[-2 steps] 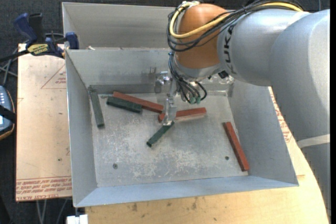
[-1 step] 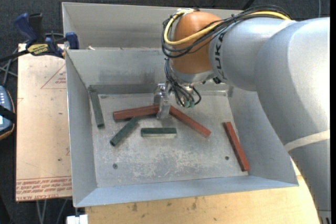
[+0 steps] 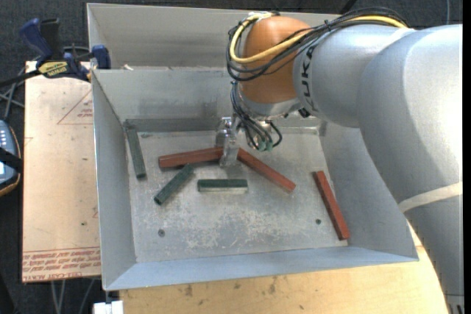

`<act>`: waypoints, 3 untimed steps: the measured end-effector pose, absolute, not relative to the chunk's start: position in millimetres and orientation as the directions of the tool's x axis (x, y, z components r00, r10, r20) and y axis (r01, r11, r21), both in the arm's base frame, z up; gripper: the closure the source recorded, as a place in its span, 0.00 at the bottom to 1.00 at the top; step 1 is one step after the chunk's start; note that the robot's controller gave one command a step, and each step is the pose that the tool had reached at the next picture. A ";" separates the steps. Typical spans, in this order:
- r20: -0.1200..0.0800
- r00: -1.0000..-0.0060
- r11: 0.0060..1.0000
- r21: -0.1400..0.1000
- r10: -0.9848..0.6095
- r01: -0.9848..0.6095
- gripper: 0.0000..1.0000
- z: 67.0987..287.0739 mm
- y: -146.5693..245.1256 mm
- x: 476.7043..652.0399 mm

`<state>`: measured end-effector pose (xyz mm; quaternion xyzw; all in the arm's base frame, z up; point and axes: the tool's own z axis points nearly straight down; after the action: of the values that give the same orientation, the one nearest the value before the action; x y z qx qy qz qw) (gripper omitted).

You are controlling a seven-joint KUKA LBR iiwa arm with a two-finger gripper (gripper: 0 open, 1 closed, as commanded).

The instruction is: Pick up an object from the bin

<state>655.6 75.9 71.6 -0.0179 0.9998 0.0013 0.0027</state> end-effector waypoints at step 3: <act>-0.002 -0.982 0.982 0.000 -0.188 -0.188 1.00 174.0 60.6 645.3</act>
Offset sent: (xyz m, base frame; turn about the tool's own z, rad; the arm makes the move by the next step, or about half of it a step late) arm 0.0000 0.0000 0.0000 0.0000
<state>645.3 60.6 174.0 -0.0944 0.9955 -0.0001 0.0008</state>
